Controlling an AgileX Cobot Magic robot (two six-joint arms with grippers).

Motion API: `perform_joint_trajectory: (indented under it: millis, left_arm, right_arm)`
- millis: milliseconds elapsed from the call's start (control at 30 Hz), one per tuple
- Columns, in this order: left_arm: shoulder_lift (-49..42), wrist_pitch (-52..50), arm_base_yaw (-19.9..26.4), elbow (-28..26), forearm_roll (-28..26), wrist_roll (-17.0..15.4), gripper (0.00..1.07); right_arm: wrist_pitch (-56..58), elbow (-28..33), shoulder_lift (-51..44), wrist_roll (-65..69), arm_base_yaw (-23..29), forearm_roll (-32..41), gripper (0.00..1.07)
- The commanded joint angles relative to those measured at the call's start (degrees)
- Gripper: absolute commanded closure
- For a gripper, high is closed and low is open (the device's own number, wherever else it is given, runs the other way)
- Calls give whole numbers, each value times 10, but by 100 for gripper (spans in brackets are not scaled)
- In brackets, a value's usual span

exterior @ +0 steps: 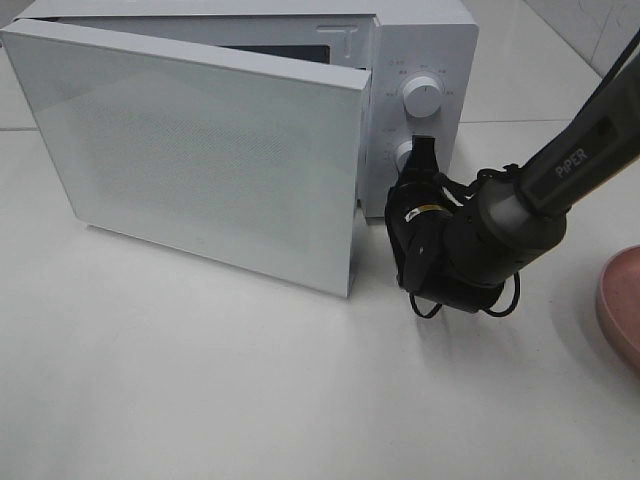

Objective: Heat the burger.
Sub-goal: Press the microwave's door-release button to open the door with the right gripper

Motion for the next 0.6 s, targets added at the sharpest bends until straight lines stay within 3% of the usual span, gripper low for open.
perform_joint_trajectory:
  millis: [33,600]
  left_arm:
    - [-10,-6,-2,1,-2,-1,9]
    - [-10,-6,-2,1,-2,-1,9]
  right_arm:
    - [-108,-46,10,2,-22,-61,107]
    - [-56,-25,-19,-18,-21,-58,107]
